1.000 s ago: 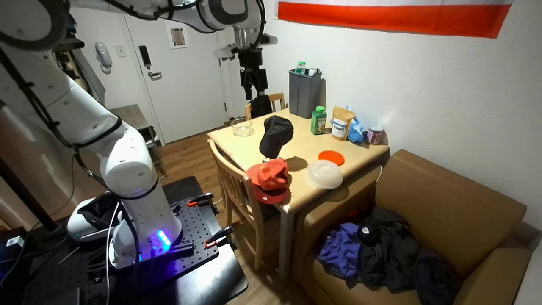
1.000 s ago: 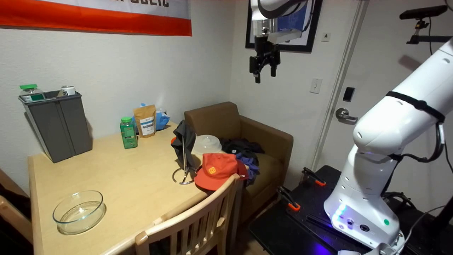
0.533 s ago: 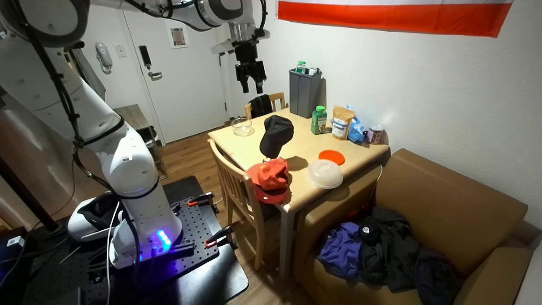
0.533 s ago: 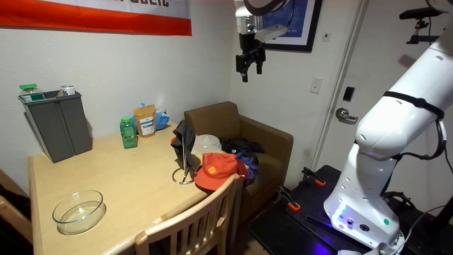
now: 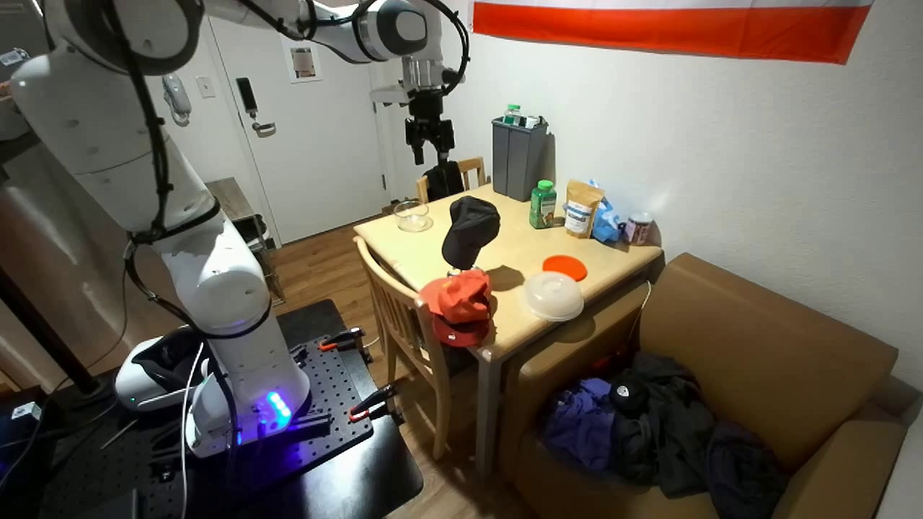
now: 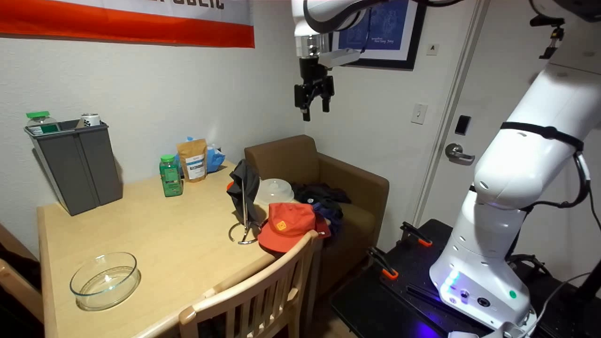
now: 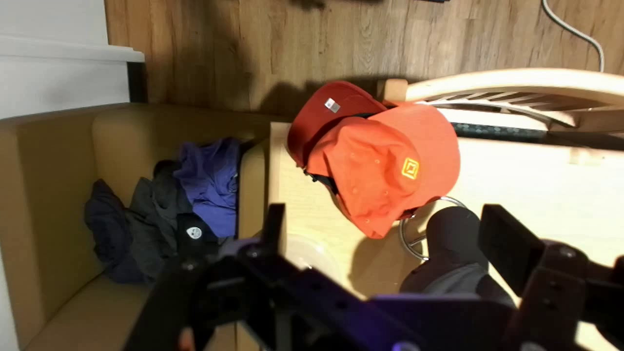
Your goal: Take the cap off the stand and put it on the pile of caps on the table
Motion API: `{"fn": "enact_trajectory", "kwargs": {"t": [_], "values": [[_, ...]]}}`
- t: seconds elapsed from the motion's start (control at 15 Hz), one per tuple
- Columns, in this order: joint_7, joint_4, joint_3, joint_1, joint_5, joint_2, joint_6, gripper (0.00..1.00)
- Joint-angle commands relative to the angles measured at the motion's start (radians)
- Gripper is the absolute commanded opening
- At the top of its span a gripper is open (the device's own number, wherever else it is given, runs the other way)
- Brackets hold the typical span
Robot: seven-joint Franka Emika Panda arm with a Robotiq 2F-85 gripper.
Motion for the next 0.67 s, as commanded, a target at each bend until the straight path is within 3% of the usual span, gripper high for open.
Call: {"fn": "enact_trajectory", "kwargs": {"t": [0.0,0.33,0.4,0.6], "values": [[0.001,0.197,0.050,0.054,-0.025,0.210,-0.047,1.00],[-0.023,0.475,0.069,0.152,-0.126,0.448,-0.172,1.00],[-0.004,0.341,0.053,0.142,-0.087,0.364,-0.089,1.00],[-0.003,0.372,0.050,0.157,-0.091,0.403,-0.096,1.00]]}}
